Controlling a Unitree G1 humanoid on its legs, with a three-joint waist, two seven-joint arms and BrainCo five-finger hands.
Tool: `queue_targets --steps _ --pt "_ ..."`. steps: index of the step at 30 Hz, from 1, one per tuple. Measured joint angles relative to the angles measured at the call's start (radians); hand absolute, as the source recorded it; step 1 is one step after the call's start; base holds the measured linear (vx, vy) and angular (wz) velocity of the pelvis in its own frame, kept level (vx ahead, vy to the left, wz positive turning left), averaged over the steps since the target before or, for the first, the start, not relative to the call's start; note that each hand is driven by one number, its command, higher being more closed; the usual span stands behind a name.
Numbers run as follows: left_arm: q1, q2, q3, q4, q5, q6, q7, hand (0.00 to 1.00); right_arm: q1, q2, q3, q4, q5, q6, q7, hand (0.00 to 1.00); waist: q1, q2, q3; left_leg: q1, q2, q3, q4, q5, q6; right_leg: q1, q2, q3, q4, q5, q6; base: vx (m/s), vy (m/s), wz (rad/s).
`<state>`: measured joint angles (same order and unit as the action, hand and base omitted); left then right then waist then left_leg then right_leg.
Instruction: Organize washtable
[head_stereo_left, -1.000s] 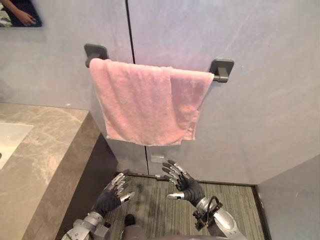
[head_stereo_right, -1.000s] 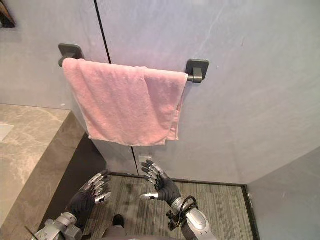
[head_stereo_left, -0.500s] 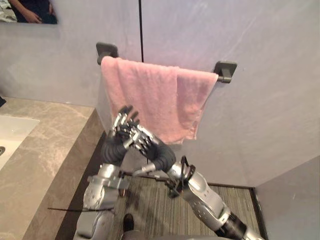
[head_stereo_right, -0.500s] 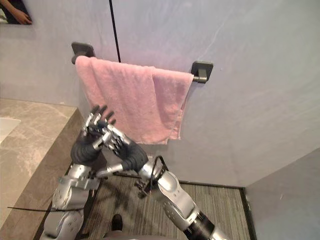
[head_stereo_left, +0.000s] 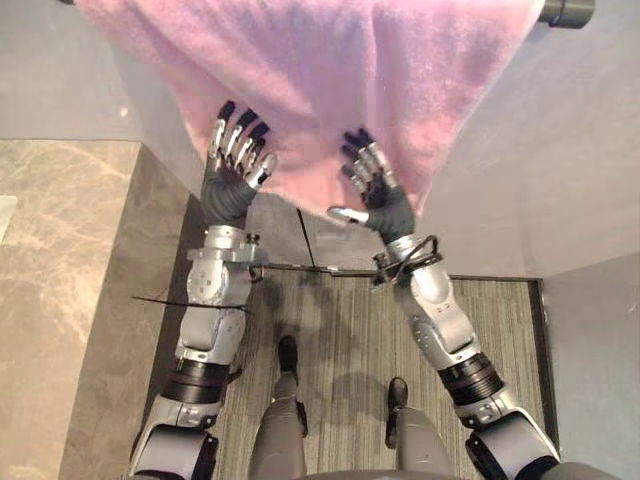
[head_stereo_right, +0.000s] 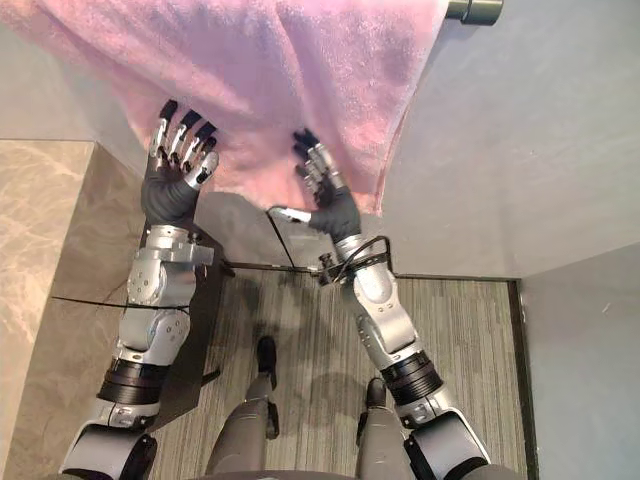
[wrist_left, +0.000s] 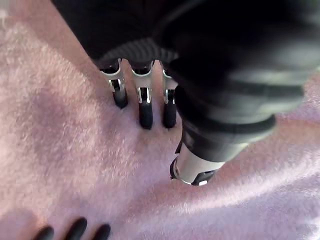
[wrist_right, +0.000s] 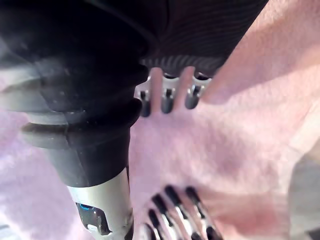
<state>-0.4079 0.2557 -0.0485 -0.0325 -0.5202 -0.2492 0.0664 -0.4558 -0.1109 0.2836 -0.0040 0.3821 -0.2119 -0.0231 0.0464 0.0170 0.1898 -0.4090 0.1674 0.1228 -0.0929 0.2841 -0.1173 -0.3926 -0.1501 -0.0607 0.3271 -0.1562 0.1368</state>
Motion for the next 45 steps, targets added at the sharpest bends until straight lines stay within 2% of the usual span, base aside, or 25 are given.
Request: queue_targets --steps 10,17,19,21,23,25,26,28,29,30,31,32,34,35,36,37,38,40,41,42,44,45 --pt "0.016 -0.020 0.097 0.006 0.025 0.011 0.028 0.00 0.152 0.003 0.012 -0.181 0.005 -0.009 0.010 0.00 -0.004 0.001 0.001 0.003 -0.001 0.027 -0.001 -0.009 0.001 -0.013 -0.008 0.008 0.021 -0.004 0.001 0.01 -0.008 -0.02" --pt "0.228 -0.079 0.149 -0.011 0.087 0.034 0.026 0.00 0.387 0.017 0.061 -0.179 0.005 0.003 0.084 0.00 -0.002 -0.002 0.000 0.064 0.008 0.035 0.000 -0.036 0.005 0.058 -0.005 0.005 -0.005 -0.004 0.001 0.06 -0.033 -0.01" --pt "0.306 -0.106 0.158 0.008 0.125 0.048 0.023 0.00 0.498 0.021 0.057 -0.141 0.003 0.015 0.120 0.00 -0.001 -0.013 -0.007 0.075 0.015 0.035 0.069 -0.086 0.002 0.108 -0.004 0.005 -0.020 -0.004 0.001 0.07 -0.037 -0.03" --pt "0.398 -0.133 0.156 0.087 0.192 0.057 0.018 0.00 0.623 0.025 0.031 -0.024 -0.008 0.046 0.163 0.00 -0.003 -0.026 -0.015 0.091 0.039 0.029 0.265 -0.202 -0.007 0.218 0.010 0.009 -0.046 -0.004 0.000 0.09 -0.031 -0.16" --pt "0.459 -0.143 0.148 0.198 0.232 0.060 -0.004 0.00 0.673 0.028 -0.016 0.136 -0.054 0.068 0.188 0.00 -0.009 -0.030 -0.035 0.118 0.063 0.029 0.364 -0.274 -0.015 0.282 0.026 0.024 -0.076 -0.005 -0.001 0.03 0.001 -0.34" --pt "0.479 -0.161 0.155 0.354 0.278 0.074 -0.023 0.00 0.677 0.029 -0.091 0.324 -0.150 0.096 0.198 0.00 -0.011 -0.039 -0.060 0.121 0.078 0.052 0.404 -0.303 -0.013 0.289 0.023 0.056 -0.093 -0.003 -0.001 -0.02 0.050 -0.49" --pt "0.478 -0.167 0.161 0.484 0.307 0.085 -0.023 0.00 0.661 0.031 -0.137 0.426 -0.213 0.119 0.195 0.00 -0.019 -0.043 -0.060 0.121 0.081 0.069 0.420 -0.312 -0.006 0.280 0.027 0.071 -0.086 0.000 0.001 -0.04 0.055 -0.44" --pt "0.477 -0.170 0.166 0.681 0.353 0.111 -0.022 0.00 0.650 0.022 -0.183 0.525 -0.270 0.144 0.170 0.00 -0.040 -0.049 -0.058 0.115 0.079 0.081 0.458 -0.345 0.002 0.269 0.020 0.081 -0.067 0.010 -0.004 -0.08 0.076 -0.37" --pt "0.489 -0.178 0.185 0.762 0.385 0.133 -0.020 0.00 0.649 0.022 -0.192 0.573 -0.280 0.148 0.155 0.00 -0.044 -0.062 -0.059 0.116 0.067 0.082 0.478 -0.359 0.013 0.264 0.009 0.089 -0.078 0.026 -0.025 -0.08 0.119 -0.44" --pt "0.501 -0.185 0.198 0.801 0.399 0.138 -0.020 0.00 0.648 0.023 -0.196 0.599 -0.285 0.148 0.152 0.00 -0.047 -0.056 -0.061 0.115 0.071 0.080 0.476 -0.366 0.024 0.278 0.017 0.087 -0.118 0.051 -0.049 -0.07 0.103 -0.56" --pt "0.520 -0.207 0.244 0.873 0.430 0.147 -0.018 0.00 0.636 0.027 -0.198 0.642 -0.307 0.152 0.147 0.00 -0.041 -0.042 -0.054 0.127 0.100 0.105 0.451 -0.364 0.035 0.248 0.023 0.060 0.041 0.017 -0.066 -0.06 0.051 -0.35" --pt "0.538 -0.212 0.290 0.929 0.435 0.163 -0.010 0.00 0.646 0.047 -0.192 0.674 -0.315 0.152 0.143 0.00 -0.044 -0.054 -0.060 0.144 0.089 0.110 0.440 -0.357 0.046 0.213 0.006 0.031 0.289 -0.022 -0.061 -0.05 0.038 -0.16" --pt "0.541 -0.204 0.323 0.937 0.468 0.166 0.006 0.00 0.632 0.060 -0.196 0.730 -0.314 0.148 0.135 0.00 -0.036 -0.075 -0.073 0.169 0.056 0.106 0.420 -0.340 0.058 0.213 -0.006 0.030 0.402 -0.021 -0.057 -0.07 0.052 0.24" --pt "0.547 -0.202 0.359 0.963 0.488 0.167 0.006 0.00 0.617 0.065 -0.203 0.784 -0.314 0.148 0.129 0.00 -0.031 -0.083 -0.089 0.198 0.026 0.111 0.362 -0.320 0.049 0.234 0.002 0.049 0.344 -0.010 -0.042 -0.08 0.063 0.17" --pt "0.550 -0.212 0.376 0.976 0.494 0.169 0.008 0.00 0.616 0.064 -0.212 0.803 -0.314 0.148 0.127 0.00 -0.025 -0.057 -0.116 0.201 0.025 0.110 0.328 -0.315 0.043 0.258 0.014 0.064 0.274 -0.012 -0.034 -0.13 0.005 -0.08" --pt "0.562 -0.230 0.402 0.983 0.493 0.175 0.010 0.00 0.593 0.063 -0.219 0.818 -0.315 0.149 0.125 0.00 -0.008 -0.043 -0.128 0.190 0.033 0.123 0.282 -0.294 0.049 0.265 0.021 0.102 0.309 -0.059 -0.027 -0.08 -0.076 -0.12" --pt "0.570 -0.229 0.420 0.984 0.490 0.177 0.010 0.00 0.583 0.062 -0.219 0.819 -0.315 0.147 0.122 0.00 -0.012 -0.045 -0.131 0.180 0.020 0.127 0.277 -0.270 0.053 0.265 0.023 0.124 0.352 -0.074 -0.032 -0.09 -0.104 -0.06" --pt "0.588 -0.224 0.435 0.996 0.484 0.183 0.013 0.00 0.554 0.053 -0.217 0.857 -0.316 0.150 0.108 0.00 0.002 -0.065 -0.149 0.113 0.001 0.137 0.304 -0.255 0.055 0.284 0.008 0.149 0.235 -0.163 -0.043 -0.12 -0.153 -0.18" --pt "0.593 -0.228 0.436 1.017 0.479 0.187 0.013 0.00 0.531 0.045 -0.217 0.857 -0.316 0.149 0.104 0.00 0.013 -0.053 -0.150 0.083 0.007 0.136 0.308 -0.253 0.054 0.285 0.009 0.144 0.169 -0.183 -0.037 -0.19 -0.173 -0.59" --pt "0.593 -0.235 0.433 1.044 0.452 0.188 0.018 0.00 0.509 0.034 -0.216 0.864 -0.316 0.148 0.090 0.00 0.026 -0.036 -0.144 0.051 0.010 0.118 0.299 -0.213 0.050 0.295 0.019 0.132 0.071 -0.207 -0.028 -0.14 -0.101 -0.44" --pt "0.590 -0.236 0.433 1.070 0.441 0.192 0.025 0.00 0.489 0.018 -0.217 0.872 -0.317 0.146 0.087 0.00 0.017 -0.002 -0.121 0.050 0.026 0.083 0.277 -0.171 0.046 0.312 0.046 0.107 0.044 -0.201 -0.037 -0.12 -0.087 0.12" --pt "0.586 -0.235 0.425 1.080 0.440 0.193 0.026 0.00 0.498 0.005 -0.217 0.895 -0.334 0.146 0.083 0.00 0.008 0.002 -0.114 0.071 0.026 0.059 0.224 -0.133 0.039 0.326 0.060 0.070 0.040 -0.201 -0.038 -0.15 -0.112 0.76"
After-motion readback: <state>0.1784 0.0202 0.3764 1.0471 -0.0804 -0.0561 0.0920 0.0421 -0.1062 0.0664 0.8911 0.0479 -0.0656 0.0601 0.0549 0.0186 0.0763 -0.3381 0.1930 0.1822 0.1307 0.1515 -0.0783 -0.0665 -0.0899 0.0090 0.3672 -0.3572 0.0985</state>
